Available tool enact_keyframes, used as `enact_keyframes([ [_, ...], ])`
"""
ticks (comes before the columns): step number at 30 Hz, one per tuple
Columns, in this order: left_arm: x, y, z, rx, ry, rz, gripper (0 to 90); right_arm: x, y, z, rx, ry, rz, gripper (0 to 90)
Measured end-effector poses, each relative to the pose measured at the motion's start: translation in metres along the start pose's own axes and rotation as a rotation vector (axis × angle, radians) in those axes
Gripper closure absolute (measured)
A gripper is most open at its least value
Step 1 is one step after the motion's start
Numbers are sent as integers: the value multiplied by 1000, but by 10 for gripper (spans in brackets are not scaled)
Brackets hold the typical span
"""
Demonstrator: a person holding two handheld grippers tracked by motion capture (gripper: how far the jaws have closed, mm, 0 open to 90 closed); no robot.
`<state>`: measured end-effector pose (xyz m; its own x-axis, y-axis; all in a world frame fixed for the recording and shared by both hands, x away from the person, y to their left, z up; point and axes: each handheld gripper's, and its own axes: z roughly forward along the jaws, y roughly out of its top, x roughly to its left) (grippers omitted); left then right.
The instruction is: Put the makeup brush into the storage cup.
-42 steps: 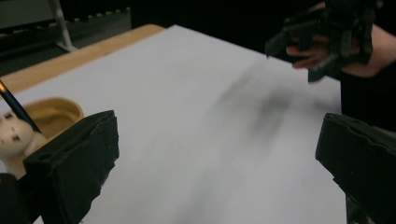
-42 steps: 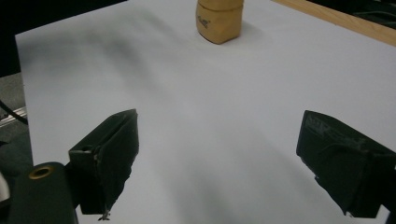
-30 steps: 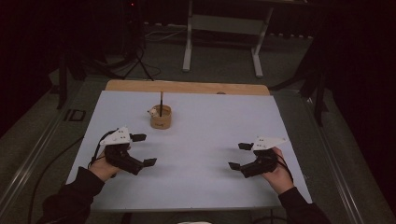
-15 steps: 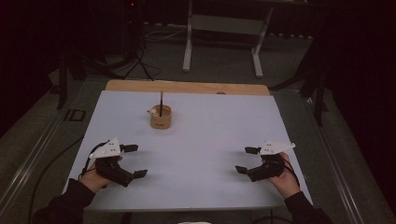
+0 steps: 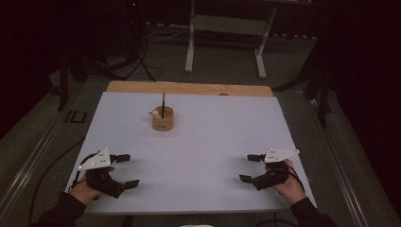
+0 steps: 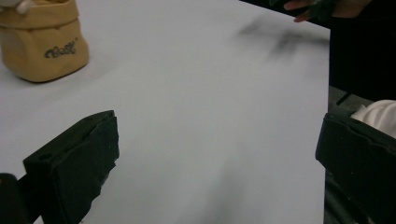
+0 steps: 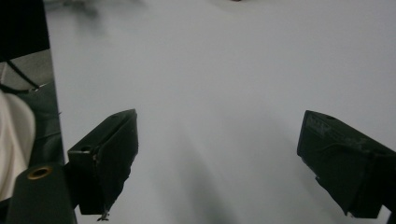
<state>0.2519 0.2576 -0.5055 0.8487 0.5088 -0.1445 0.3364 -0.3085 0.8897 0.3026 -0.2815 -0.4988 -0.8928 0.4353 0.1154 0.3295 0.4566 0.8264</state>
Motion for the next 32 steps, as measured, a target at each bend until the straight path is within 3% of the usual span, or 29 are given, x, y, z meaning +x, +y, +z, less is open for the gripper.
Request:
enact_keyframes([
  [6, 2, -6, -6, -17, 29, -8, 2, 2, -7, -4, -32, 13, 15, 125],
  [12, 4, -13, -8, 7, 57, -10, 2, 1, -10, -5, -42, 6, 31, 125],
  [32, 7, -18, -10, 7, 73, -28, 2, 0, -11, -5, -52, 18, 55, 125],
])
